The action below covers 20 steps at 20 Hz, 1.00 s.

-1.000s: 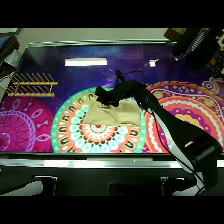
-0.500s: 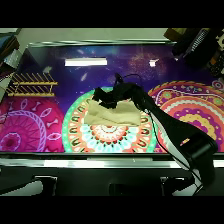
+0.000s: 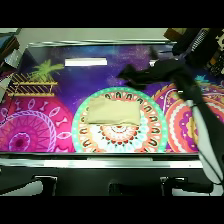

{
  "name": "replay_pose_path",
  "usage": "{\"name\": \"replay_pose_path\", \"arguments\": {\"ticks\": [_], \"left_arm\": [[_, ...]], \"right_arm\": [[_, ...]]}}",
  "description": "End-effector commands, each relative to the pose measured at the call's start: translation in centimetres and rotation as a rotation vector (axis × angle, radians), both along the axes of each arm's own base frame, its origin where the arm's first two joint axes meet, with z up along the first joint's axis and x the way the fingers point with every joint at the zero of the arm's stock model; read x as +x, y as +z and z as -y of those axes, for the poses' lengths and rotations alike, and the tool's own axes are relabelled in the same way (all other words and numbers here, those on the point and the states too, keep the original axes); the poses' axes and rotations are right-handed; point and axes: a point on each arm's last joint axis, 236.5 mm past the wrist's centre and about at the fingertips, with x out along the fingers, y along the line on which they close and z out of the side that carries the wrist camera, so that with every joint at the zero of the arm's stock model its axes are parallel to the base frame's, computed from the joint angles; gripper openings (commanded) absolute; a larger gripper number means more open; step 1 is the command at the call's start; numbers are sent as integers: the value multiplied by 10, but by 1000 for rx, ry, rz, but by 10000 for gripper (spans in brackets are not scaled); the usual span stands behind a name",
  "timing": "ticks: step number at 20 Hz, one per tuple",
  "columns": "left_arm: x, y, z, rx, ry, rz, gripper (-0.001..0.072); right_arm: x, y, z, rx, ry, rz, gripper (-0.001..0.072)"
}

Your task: Fold the clothes and pants, and hang the long-sleeved shirts on hangers.

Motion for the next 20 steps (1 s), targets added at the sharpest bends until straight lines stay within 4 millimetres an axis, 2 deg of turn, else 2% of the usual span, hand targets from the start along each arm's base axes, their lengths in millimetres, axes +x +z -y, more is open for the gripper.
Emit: {"name": "replay_pose_path", "arguments": {"ticks": [1, 3, 4, 6, 8, 13, 17, 20], "left_arm": [[0, -1, 4, 1, -10, -1, 14], [0, 0, 5, 14, -27, 6, 15], [0, -1, 6, 25, -41, 9, 15], [0, -1, 7, 35, -56, 13, 15], [0, -1, 7, 36, -57, 14, 15], [1, -3, 7, 34, -56, 9, 15], [0, -14, 8, 24, -57, -19, 15], [-1, -22, 8, 17, -57, -37, 15]], "right_arm": [[-11, -22, 111, -115, 8, -51, 556], [-21, -55, 151, -117, 8, -106, 557], [-26, -72, 162, -89, 5, -133, 557], [-40, -108, 166, -11, 11, -189, 558], [-57, -144, 152, 52, 49, -253, 557], [-73, -200, 110, 130, 127, -337, 556], [-69, -218, 82, 142, 149, -329, 549], [-64, -227, 74, 111, 140, -315, 529]]}}
